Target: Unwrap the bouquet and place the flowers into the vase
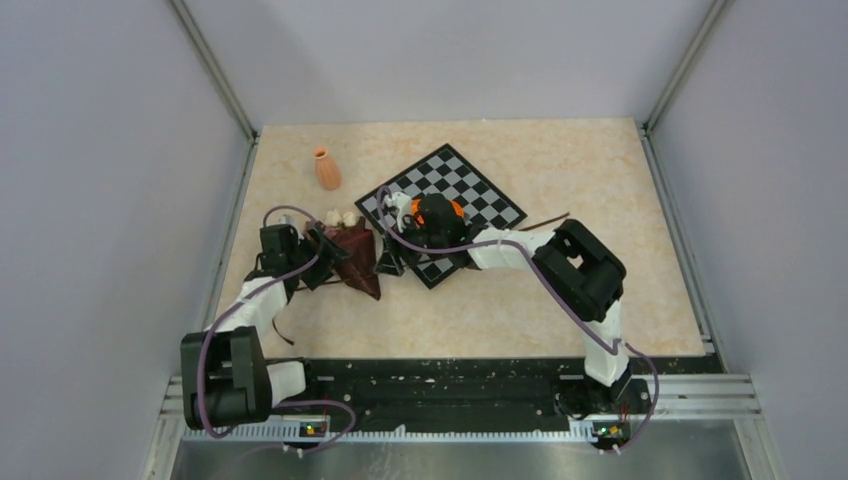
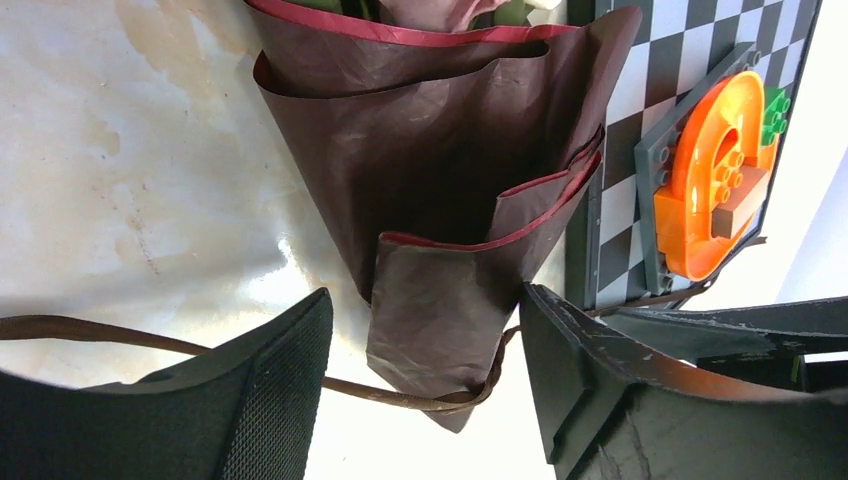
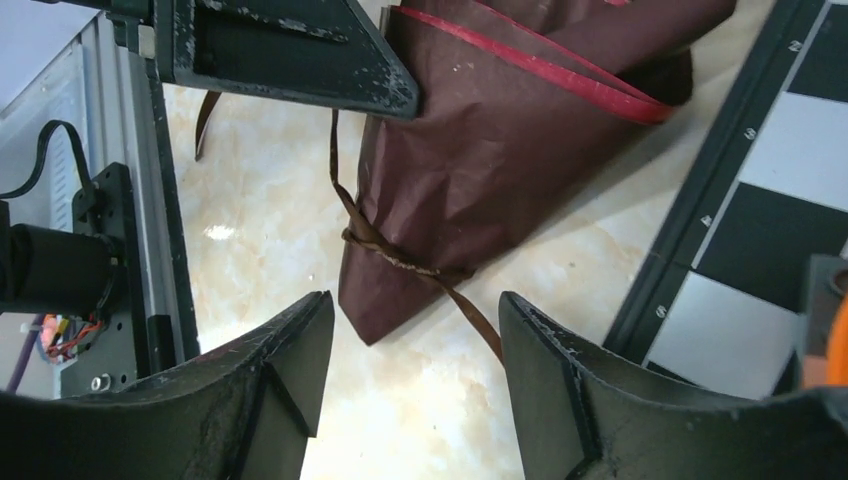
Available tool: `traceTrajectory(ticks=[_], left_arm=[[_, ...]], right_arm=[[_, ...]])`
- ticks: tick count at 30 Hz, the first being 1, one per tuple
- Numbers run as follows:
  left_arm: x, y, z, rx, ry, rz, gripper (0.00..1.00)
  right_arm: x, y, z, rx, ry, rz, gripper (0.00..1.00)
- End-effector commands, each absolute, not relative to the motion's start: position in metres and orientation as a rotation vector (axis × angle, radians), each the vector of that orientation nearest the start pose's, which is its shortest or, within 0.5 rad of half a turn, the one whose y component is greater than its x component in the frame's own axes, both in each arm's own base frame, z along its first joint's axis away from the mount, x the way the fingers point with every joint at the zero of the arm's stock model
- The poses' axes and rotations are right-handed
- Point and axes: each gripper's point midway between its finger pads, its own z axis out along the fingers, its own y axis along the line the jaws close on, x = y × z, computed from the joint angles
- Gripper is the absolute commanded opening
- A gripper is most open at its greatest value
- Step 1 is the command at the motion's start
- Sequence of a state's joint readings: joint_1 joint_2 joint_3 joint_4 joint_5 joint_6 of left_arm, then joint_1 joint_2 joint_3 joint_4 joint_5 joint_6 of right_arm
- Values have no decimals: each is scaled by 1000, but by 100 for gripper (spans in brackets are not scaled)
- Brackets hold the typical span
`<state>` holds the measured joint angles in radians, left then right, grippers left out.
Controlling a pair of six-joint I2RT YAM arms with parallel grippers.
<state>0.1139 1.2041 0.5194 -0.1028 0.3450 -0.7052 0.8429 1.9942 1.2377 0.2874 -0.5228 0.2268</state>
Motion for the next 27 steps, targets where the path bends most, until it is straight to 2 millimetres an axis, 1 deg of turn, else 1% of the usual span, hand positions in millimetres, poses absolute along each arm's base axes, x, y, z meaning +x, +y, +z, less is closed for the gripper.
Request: traceTrajectory(ticks=[1,3,6,9,15,19,23,24,25,27], left_arm=[[303,-49,58,-778,2273,-667,69],[303,-49,55,-778,2282,-666,64],[303,-49,52,-779,2291,-663,57],[303,-48,49,-782,2297,-659,53],[304,-47,44,-780,2314,-649,43],[305,-48,42,-781,2321,-650,38],[305,-47,39,-785,2329,-644,33],[305,-47,39,-782,2332,-643,32],[305,-47,38,-782,2336,-644,29],[305,-47,37,-781,2338,-642,27]], right_arm=[[270,486,100,-1106,1850,1202,62],[267,492,93,-1131,1853,1196,61],[265,501,89,-1171,1838,1198,61],[265,507,82,-1204,1844,1201,61],[263,509,67,-1284,1855,1155,57],[260,510,59,-1321,1859,1158,56],[254,515,51,-1361,1879,1188,55],[252,516,49,-1395,1862,1184,55],[250,517,48,-1410,1859,1190,54],[245,516,46,-1429,1863,1197,51]])
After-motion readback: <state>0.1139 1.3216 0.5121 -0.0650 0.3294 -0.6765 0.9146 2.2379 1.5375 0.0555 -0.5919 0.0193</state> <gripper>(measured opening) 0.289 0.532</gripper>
